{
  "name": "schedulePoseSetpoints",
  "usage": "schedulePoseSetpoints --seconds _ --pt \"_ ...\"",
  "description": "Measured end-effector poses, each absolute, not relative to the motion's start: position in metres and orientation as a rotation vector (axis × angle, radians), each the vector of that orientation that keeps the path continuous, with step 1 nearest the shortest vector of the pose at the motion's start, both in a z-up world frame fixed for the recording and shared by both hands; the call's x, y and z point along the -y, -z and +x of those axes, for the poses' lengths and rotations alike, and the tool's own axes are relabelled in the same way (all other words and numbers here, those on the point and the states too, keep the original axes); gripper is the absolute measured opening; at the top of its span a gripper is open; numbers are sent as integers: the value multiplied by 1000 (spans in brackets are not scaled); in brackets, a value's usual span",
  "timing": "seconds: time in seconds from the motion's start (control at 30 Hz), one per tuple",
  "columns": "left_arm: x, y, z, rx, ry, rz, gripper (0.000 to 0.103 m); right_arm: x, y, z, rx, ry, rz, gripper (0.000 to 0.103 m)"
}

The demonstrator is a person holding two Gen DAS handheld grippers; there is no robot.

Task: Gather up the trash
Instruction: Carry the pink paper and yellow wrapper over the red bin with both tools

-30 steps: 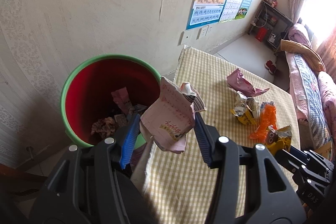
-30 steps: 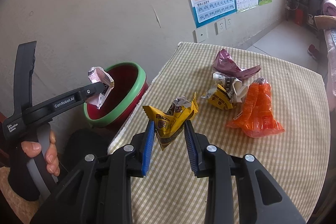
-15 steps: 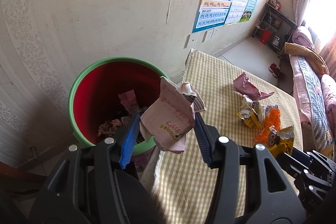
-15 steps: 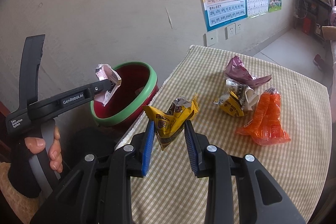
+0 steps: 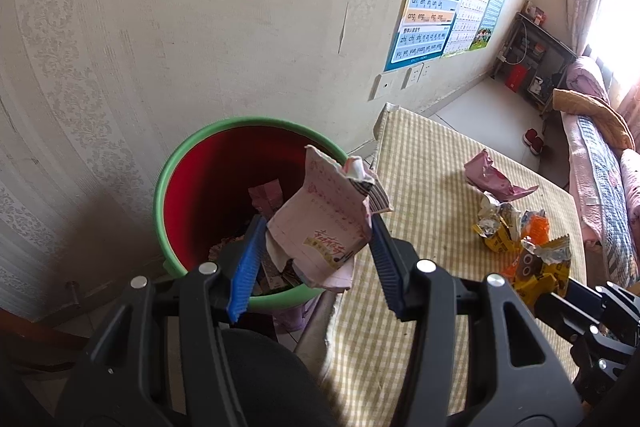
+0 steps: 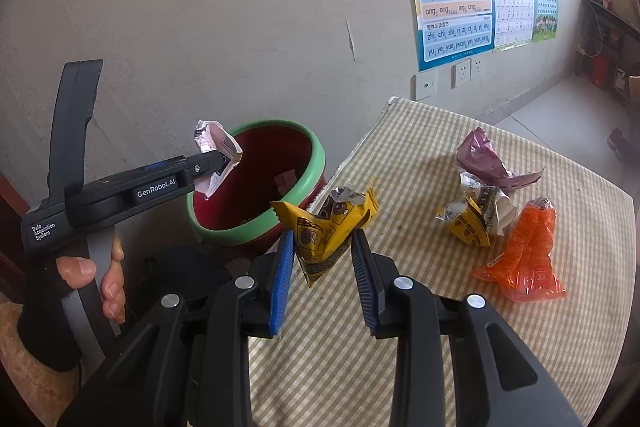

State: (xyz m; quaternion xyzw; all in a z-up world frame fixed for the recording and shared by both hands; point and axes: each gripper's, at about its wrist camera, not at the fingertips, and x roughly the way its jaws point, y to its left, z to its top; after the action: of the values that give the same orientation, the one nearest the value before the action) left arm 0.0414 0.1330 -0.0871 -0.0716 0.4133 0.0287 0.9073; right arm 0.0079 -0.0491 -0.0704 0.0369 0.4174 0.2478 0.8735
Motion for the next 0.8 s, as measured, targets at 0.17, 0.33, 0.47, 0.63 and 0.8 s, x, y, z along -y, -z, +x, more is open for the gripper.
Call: schedulePoseSetpoints --seconds 0.17,0.33,0.47,0.63,0.8 --pt "-144 89 41 -851 -67 -156 50 39 69 9 -873 -533 58 30" --pt "-157 91 43 -852 -77 -165 50 26 66 12 -872 -542 33 30" --pt "-170 94 46 -856 -97 -181 50 14 65 15 -877 -546 22 30" --pt "-183 95 48 -856 -109 -187 50 -5 63 21 -874 -567 15 30" --pt "-194 95 50 -855 -121 -193 50 -19 64 25 -876 -583 -6 30"
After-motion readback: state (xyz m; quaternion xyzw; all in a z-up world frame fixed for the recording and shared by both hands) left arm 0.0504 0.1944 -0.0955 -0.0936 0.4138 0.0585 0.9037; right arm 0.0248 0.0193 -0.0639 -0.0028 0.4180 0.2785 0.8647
